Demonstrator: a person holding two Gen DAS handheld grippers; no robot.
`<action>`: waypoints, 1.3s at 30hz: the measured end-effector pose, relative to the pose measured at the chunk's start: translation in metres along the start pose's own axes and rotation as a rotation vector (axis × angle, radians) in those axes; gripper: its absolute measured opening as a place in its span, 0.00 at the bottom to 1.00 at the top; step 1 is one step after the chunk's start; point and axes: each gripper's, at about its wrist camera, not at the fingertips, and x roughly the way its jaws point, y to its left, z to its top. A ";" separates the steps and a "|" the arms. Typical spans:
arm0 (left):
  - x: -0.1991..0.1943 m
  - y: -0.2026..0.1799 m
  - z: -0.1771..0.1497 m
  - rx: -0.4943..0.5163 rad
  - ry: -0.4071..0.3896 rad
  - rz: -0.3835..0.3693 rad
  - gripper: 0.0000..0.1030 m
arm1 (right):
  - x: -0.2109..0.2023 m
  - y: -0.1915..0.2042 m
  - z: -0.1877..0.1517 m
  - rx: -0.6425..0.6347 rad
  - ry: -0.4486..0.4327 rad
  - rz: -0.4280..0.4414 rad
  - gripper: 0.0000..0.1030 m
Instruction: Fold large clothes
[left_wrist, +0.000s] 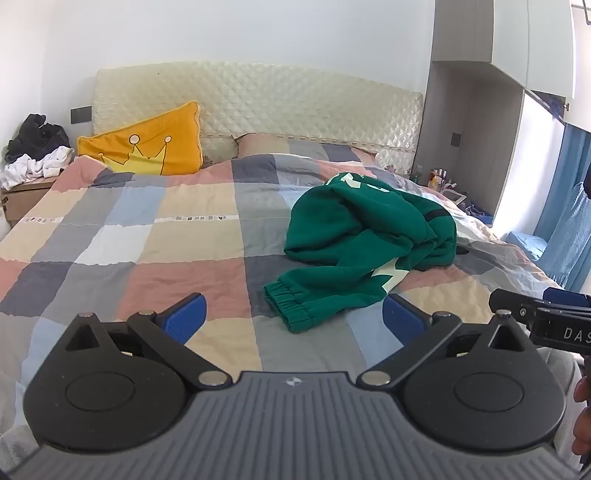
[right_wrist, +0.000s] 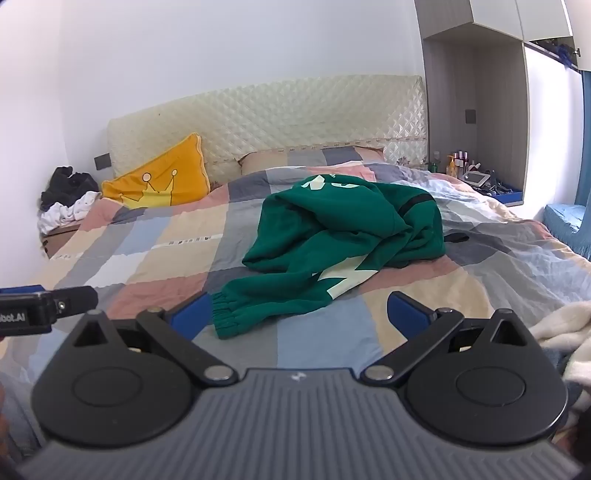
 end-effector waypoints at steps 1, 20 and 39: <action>0.000 0.000 0.000 -0.001 0.000 -0.001 1.00 | 0.000 0.000 0.000 0.000 -0.001 -0.001 1.00; 0.005 0.002 -0.001 0.001 -0.002 0.005 1.00 | 0.006 0.003 -0.006 0.003 0.006 -0.002 1.00; 0.005 0.005 -0.001 0.005 0.002 0.002 1.00 | 0.015 0.000 -0.004 0.005 0.013 0.000 1.00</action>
